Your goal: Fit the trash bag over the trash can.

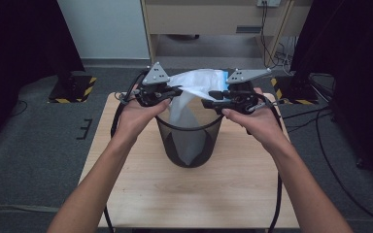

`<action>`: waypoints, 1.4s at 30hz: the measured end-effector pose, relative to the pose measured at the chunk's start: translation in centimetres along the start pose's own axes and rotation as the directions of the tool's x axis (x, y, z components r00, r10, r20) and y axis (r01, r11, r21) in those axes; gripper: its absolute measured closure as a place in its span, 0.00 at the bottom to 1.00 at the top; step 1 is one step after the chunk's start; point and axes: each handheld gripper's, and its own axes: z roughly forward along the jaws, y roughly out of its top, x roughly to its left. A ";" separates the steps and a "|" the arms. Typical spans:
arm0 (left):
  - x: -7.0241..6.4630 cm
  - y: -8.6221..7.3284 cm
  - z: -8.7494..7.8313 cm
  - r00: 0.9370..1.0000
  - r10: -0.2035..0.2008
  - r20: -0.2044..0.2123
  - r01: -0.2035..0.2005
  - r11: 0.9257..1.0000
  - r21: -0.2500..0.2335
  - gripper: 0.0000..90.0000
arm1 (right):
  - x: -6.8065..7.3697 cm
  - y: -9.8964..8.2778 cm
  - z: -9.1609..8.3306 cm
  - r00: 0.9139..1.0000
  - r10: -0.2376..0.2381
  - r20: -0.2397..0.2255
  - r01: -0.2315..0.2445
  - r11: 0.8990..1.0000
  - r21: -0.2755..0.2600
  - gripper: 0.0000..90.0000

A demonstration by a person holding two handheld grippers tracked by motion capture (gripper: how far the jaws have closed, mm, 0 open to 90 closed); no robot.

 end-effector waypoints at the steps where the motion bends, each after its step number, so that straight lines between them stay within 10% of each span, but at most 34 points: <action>1: 0.1 0.0 -0.1 1.000 -0.008 -0.008 0.008 1.000 -0.002 0.99 | -0.1 -0.1 -0.1 1.000 0.000 0.003 0.000 1.000 -0.006 0.62; 11: 0.3 -0.2 -0.8 1.000 -0.010 -0.016 0.010 1.000 -0.003 0.99 | -0.4 -1.4 -1.4 1.000 0.004 0.002 -0.004 1.000 -0.025 0.59; 24: 0.3 -2.2 -1.1 0.999 0.034 0.036 -0.038 0.993 0.111 0.98 | -1.9 0.8 -0.5 0.995 0.050 -0.082 -0.054 0.997 -0.049 0.94; 28: 0.9 -2.6 -0.9 1.000 0.028 0.008 -0.029 0.990 0.141 0.82 | -2.3 2.5 1.2 0.997 0.055 -0.059 -0.057 0.998 -0.022 0.94; 33: 1.1 -2.4 -1.4 1.000 -0.018 -0.018 0.019 1.000 0.018 0.26 | -2.2 3.9 2.6 0.998 0.030 -0.062 -0.030 1.000 0.006 0.94; 39: 0.5 -0.7 -0.6 0.998 0.068 -0.008 -0.067 0.998 0.021 0.26 | -1.4 4.0 3.2 0.997 0.005 -0.079 -0.003 1.000 0.020 0.91; 42: 0.3 -0.2 0.3 0.997 0.063 0.049 -0.068 0.993 0.096 0.43 | -1.1 4.0 3.1 0.997 0.006 -0.079 -0.005 1.000 0.012 0.82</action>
